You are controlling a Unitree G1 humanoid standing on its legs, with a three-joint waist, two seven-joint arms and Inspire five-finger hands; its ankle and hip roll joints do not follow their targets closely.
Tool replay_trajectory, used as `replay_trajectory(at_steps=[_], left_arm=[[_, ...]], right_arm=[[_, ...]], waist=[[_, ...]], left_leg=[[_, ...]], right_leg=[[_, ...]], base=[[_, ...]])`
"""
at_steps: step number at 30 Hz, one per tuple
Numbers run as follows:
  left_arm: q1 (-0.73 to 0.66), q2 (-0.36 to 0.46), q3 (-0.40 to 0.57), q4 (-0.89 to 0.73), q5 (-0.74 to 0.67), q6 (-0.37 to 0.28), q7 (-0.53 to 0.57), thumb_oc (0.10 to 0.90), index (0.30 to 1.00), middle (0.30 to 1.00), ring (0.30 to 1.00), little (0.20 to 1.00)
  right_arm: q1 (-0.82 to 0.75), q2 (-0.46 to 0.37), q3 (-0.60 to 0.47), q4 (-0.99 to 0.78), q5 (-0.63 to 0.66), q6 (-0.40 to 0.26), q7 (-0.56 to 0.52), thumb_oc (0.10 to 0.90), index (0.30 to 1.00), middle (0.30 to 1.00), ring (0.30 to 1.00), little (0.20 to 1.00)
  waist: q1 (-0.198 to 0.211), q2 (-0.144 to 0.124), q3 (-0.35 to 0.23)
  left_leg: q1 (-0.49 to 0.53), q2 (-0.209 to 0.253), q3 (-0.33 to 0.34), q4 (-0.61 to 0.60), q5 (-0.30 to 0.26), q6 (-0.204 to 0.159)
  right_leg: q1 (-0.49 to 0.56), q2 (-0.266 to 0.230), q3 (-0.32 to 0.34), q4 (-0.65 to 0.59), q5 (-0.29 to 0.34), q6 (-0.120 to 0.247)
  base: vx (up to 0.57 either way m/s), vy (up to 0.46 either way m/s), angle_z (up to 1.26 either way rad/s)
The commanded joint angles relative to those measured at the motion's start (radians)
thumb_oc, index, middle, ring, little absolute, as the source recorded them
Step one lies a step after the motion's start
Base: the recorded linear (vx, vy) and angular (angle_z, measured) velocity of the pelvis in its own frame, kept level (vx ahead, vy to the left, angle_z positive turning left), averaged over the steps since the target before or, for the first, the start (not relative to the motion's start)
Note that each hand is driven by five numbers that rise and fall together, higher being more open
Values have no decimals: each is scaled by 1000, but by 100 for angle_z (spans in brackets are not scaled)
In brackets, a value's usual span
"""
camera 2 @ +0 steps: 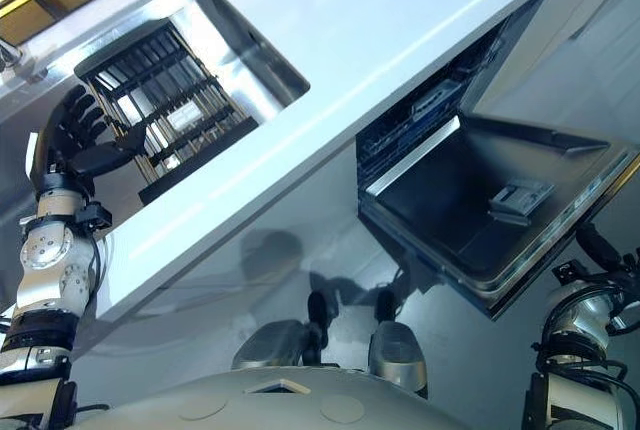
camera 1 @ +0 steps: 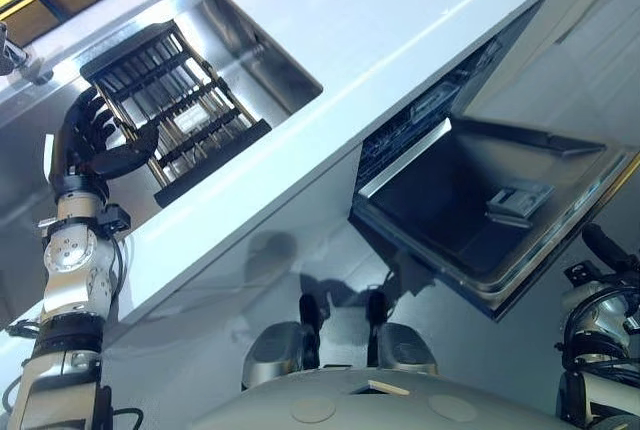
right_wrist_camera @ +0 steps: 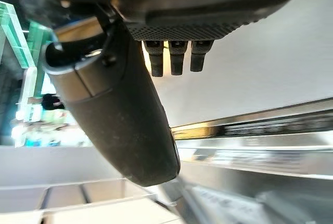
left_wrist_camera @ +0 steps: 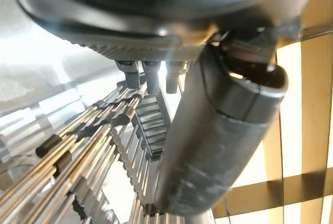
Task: Pick up plates and place into dishwasher.
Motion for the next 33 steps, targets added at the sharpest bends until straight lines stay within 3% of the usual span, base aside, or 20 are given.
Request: replay_trajectory(at_steps=[1, 5, 9, 12, 18, 22, 26, 28, 33], left_arm=[[-63, -4, -6, -41, -38, -140, 73, 800, 900, 900, 900, 900], [-77, -3, 3, -58, -39, -148, 87, 800, 900, 900, 900, 900], [-107, -9, -2, -95, -31, -145, 112, 800, 900, 900, 900, 900], [-109, -20, 3, -125, -31, -142, 125, 800, 900, 900, 900, 900], [-106, -14, 16, -143, -37, -129, 113, 800, 900, 900, 900, 900], [-116, 8, 16, -124, -58, -139, 106, 800, 900, 900, 900, 900], [-143, 19, -2, -98, -61, -143, 108, 800, 900, 900, 900, 900], [-155, 16, -16, -86, -57, -145, 111, 800, 900, 900, 900, 900], [-150, -17, -37, -79, -43, -143, 100, 800, 900, 900, 900, 900]], right_arm=[[-59, -88, 0, -20, 111, -110, 78, 800, 900, 900, 900, 900], [-60, -75, 4, -3, 177, -107, 119, 800, 900, 900, 900, 900], [-73, -45, 20, 18, 315, -103, 233, 800, 900, 900, 900, 900], [-92, -18, 36, -10, 470, -41, 453, 800, 900, 900, 900, 900], [-129, 61, 150, -188, 676, 202, 997, 800, 900, 900, 900, 900], [-169, 81, 265, -377, 694, 230, 1180, 800, 900, 900, 900, 900], [-248, 132, 385, -662, 618, 189, 1168, 800, 900, 900, 900, 900], [-293, 169, 437, -808, 532, 169, 1105, 800, 900, 900, 900, 900], [-356, 222, 490, -955, 370, 181, 971, 800, 900, 900, 900, 900]], waist=[[-20, -29, 46], [-17, -28, 61], [-9, -14, 98], [-2, -6, 110], [18, -1, 140], [30, -9, 147], [38, -18, 151], [45, -20, 148], [62, -24, 126]], left_leg=[[-130, -13, -16, 287, -209, 20], [-205, -23, -26, 374, -234, 26], [-338, -36, -52, 527, -263, 35], [-388, -47, -63, 554, -260, 34], [-435, -59, -78, 530, -217, 21], [-442, -59, -81, 501, -193, 13], [-424, -61, -95, 467, -179, 5], [-409, -62, -100, 451, -176, 1], [-351, -68, -110, 403, -166, -2]], right_leg=[[-171, 16, -40, 332, -195, -48], [-239, 18, -47, 421, -226, -67], [-370, 7, -50, 596, -273, -97], [-422, 3, -49, 641, -282, -101], [-463, -2, -49, 623, -251, -88], [-465, -5, -55, 598, -232, -80], [-444, -3, -57, 563, -222, -76], [-428, -4, -61, 545, -219, -75], [-368, -8, -73, 499, -215, -77]], base=[[-137, -85, 1], [-77, -68, 6], [-82, -51, 11], [-55, -2, 5], [-60, -18, -4], [-36, -18, -3], [6, -12, -15], [32, 23, -32], [86, 72, -17]])
